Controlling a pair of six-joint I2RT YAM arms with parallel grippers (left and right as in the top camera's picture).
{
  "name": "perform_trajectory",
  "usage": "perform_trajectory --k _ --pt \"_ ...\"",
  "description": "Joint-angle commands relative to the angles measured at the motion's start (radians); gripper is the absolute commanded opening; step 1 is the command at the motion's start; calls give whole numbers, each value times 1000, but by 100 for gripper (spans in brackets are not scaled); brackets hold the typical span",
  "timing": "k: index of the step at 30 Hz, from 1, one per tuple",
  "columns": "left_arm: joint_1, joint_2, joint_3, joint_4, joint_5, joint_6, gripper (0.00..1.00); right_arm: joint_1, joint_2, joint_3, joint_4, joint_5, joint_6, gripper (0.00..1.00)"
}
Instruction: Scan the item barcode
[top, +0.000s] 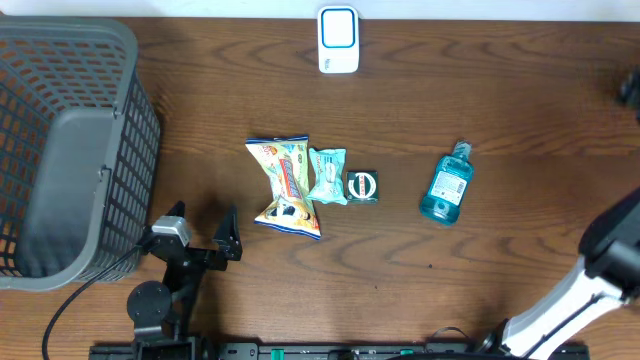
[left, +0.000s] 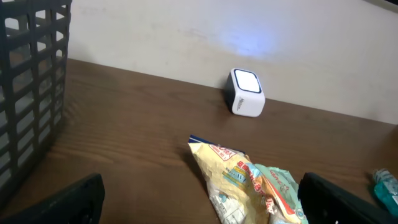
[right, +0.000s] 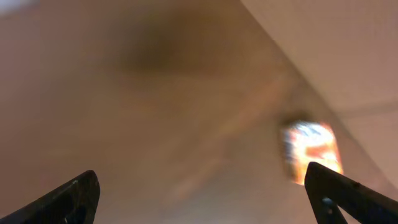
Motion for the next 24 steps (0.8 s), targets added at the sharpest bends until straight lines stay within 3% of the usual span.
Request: perform_trajectory --k 1,8,11,13,19,24 --pt "-3 -7 -19 -32 9 2 98 61 -163 22 -39 -295 148 99" --pt "-3 -7 -19 -32 9 2 98 241 -282 21 -230 -541 237 99" --pt "-3 -7 -19 -32 9 2 98 344 -274 6 -372 -523 238 99" --pt "-3 -7 -19 -32 9 2 98 420 -260 -18 -451 -447 271 99" --pt "-3 -7 -19 -32 9 2 98 681 -214 -175 -573 9 555 99" --pt "-3 -7 -19 -32 9 2 98 803 -206 -307 -540 134 665 99"
